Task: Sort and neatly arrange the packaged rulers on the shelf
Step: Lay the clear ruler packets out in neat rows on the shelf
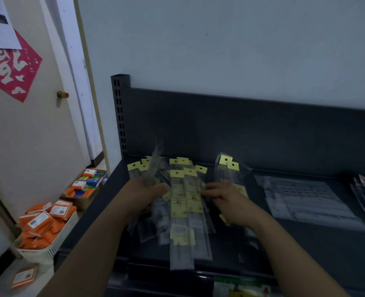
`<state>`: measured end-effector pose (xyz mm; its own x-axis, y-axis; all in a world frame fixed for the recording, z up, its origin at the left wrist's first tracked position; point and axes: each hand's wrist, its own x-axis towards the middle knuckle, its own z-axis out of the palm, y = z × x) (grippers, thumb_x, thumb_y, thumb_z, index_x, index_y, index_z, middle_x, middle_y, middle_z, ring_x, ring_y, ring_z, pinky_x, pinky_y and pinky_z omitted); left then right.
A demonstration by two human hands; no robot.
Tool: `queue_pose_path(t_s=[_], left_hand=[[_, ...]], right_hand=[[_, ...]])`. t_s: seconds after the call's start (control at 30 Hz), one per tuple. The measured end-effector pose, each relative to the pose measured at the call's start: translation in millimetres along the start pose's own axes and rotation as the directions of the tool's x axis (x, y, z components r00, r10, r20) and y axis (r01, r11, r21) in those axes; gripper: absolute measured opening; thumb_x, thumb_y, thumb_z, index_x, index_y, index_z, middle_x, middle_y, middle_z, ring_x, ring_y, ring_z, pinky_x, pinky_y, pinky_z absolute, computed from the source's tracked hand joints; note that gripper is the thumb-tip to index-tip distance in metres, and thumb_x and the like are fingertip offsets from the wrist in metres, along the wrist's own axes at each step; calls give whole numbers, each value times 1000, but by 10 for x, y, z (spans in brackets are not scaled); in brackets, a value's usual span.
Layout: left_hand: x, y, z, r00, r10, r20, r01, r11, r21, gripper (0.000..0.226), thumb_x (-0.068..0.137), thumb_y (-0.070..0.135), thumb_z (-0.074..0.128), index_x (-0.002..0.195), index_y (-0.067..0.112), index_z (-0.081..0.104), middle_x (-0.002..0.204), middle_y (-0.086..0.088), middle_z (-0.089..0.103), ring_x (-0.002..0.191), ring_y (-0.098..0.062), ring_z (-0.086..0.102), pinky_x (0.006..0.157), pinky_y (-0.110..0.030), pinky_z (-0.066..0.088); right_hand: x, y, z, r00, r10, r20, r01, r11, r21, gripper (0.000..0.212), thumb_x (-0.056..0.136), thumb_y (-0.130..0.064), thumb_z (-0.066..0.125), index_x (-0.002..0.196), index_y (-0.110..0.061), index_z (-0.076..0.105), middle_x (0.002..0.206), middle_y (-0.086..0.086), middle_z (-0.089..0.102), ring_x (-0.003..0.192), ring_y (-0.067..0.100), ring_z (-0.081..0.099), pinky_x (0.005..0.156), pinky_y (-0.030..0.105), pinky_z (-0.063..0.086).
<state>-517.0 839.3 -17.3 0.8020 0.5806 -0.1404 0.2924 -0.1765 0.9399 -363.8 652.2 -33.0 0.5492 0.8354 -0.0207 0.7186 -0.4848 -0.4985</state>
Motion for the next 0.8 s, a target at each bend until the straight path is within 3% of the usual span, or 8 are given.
queue_pose_path(t_s=[0.1,0.23,0.33,0.47,0.57,0.63,0.73,0.8], left_hand=[[-23,81,132,998,-2,-67,16,979,205,39,69,37,84,91,17,58,85,1,62,74,-11,59,58,-25,42],[31,102,177,988,-48,-146,101,920,379,62,63,43,86,107,16,52,98,2,57,86,-16,56,74,-32,48],[66,101,156,983,-78,-164,127,941,313,60,68,32,85,114,12,51,102,1,55,86,-15,54,71,-30,45],[133,72,61,975,-112,-191,166,939,300,59,71,28,84,118,6,56,106,-4,55,90,-19,52,73,-29,39],[144,29,35,971,-96,-221,158,946,283,43,71,29,83,101,8,60,104,-11,63,82,-19,57,65,-30,42],[111,20,66,972,-65,-224,126,955,269,48,68,37,84,99,9,60,104,-10,65,80,-16,59,59,-28,41],[69,36,154,968,-72,-239,158,917,366,78,56,53,87,112,16,48,104,-1,53,91,-20,55,74,-32,46],[80,31,177,965,-77,-252,182,885,428,82,53,56,86,112,17,44,105,1,50,94,-21,53,79,-35,48]], right_hand=[[74,-117,94,998,-27,61,34,993,-115,49,99,-13,29,138,-41,44,153,-9,26,140,24,16,115,35,12],[67,37,-86,995,-53,-82,53,999,-4,44,94,-4,36,125,-22,61,141,6,47,132,27,37,111,36,28],[-19,280,-190,994,-28,-106,23,999,-49,36,90,-13,38,112,-16,67,124,6,58,117,29,50,101,41,40],[-110,396,-194,998,47,-53,-50,997,-62,44,97,-7,36,136,-20,52,152,-2,33,140,25,28,116,32,24],[-114,353,-172,994,52,-92,-61,993,-105,39,98,-11,38,132,-15,55,146,7,41,135,29,33,106,22,20],[-121,273,-150,993,72,-98,-81,992,-96,35,101,-20,37,130,-17,56,143,9,42,134,28,31,98,18,17],[-103,181,-102,994,109,-16,-110,985,-136,43,99,-43,37,142,-41,36,159,-1,14,145,25,8,116,37,11],[-93,182,-99,992,127,5,-123,971,-204,43,98,-46,36,141,-42,36,158,0,16,145,26,12,116,43,16]])
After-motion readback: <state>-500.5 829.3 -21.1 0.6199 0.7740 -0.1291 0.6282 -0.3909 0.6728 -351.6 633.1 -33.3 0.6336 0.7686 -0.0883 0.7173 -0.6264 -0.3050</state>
